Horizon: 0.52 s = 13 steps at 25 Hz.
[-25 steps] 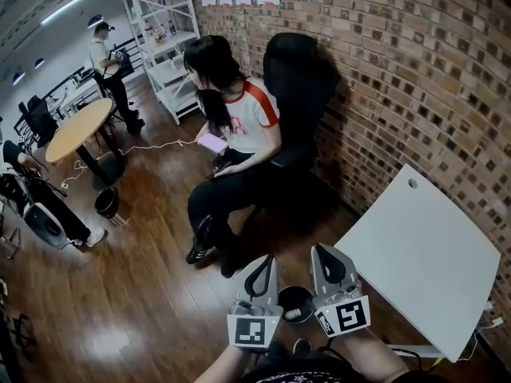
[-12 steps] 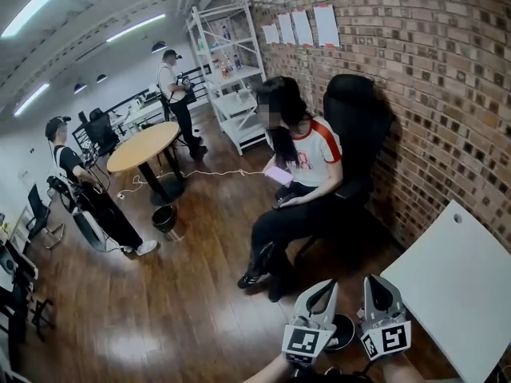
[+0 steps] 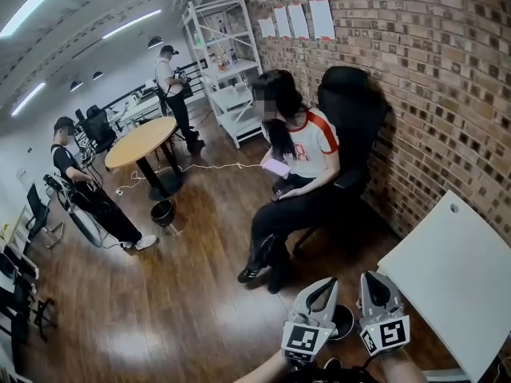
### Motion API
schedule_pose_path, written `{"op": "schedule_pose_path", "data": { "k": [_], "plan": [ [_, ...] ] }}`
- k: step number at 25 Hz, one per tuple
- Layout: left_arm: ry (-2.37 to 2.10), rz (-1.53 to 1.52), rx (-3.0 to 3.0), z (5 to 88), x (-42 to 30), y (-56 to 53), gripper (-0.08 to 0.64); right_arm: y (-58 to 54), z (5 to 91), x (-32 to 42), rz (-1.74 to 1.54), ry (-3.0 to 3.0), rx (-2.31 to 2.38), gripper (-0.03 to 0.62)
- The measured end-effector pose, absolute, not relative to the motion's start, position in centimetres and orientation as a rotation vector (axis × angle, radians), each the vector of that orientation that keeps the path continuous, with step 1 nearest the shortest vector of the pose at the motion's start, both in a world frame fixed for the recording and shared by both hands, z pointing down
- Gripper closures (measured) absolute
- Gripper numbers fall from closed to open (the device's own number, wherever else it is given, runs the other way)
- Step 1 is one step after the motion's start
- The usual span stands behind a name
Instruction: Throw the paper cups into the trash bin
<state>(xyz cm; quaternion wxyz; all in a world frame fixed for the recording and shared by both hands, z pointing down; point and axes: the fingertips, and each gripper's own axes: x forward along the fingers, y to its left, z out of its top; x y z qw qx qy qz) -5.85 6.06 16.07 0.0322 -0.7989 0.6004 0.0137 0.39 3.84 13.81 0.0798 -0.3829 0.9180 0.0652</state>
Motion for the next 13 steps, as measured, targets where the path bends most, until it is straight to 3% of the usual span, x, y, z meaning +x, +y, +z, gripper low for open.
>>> {"op": "schedule_pose_path", "data": {
  "k": [13],
  "plan": [
    [1.862,0.064,-2.497,15.8,-6.0,4.4,0.555,2.0,14.5,0.6,0.191,2.764,-1.178,0.586]
  ]
}}
